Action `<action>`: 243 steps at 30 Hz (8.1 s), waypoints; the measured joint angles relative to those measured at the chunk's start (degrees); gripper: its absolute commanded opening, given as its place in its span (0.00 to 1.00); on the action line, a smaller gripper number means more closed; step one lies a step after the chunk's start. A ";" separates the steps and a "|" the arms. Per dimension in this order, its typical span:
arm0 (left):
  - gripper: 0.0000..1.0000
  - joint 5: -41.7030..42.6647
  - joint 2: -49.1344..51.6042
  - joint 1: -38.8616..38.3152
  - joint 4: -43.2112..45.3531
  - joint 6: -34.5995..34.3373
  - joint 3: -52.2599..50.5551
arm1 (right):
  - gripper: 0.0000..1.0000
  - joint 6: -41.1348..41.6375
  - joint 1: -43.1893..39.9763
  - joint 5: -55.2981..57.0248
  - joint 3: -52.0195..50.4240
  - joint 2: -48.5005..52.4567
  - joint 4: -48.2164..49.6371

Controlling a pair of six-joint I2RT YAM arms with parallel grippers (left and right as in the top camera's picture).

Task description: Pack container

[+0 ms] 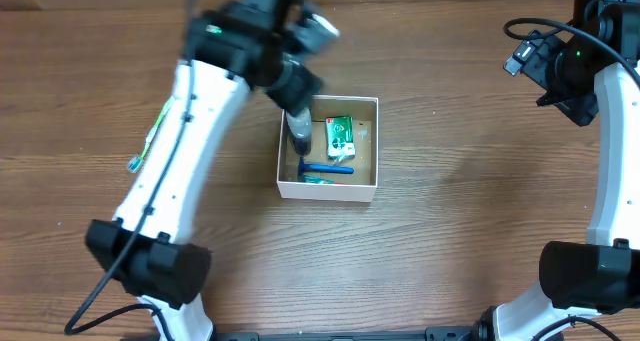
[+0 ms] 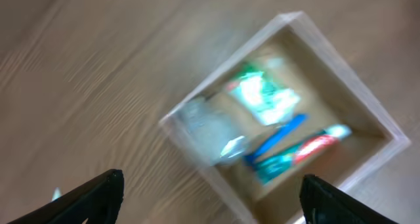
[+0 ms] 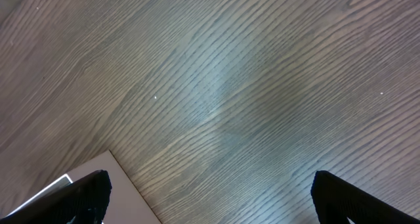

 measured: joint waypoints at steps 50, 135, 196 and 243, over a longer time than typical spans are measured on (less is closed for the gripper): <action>0.28 -4.85 20.06 34.84 20.48 -0.59 -20.83 | 1.00 -0.02 0.00 0.00 0.00 0.00 0.02; 0.04 9.49 18.08 -7.87 -4.63 32.13 -5.53 | 1.00 0.00 0.02 0.02 0.00 0.00 0.00; 0.92 -18.21 -35.67 6.10 -19.71 -23.74 -7.04 | 1.00 0.00 0.00 0.00 0.00 0.00 0.00; 1.00 1.27 -87.01 8.09 66.18 -9.40 -109.53 | 1.00 -0.02 0.00 0.00 -0.11 0.02 0.02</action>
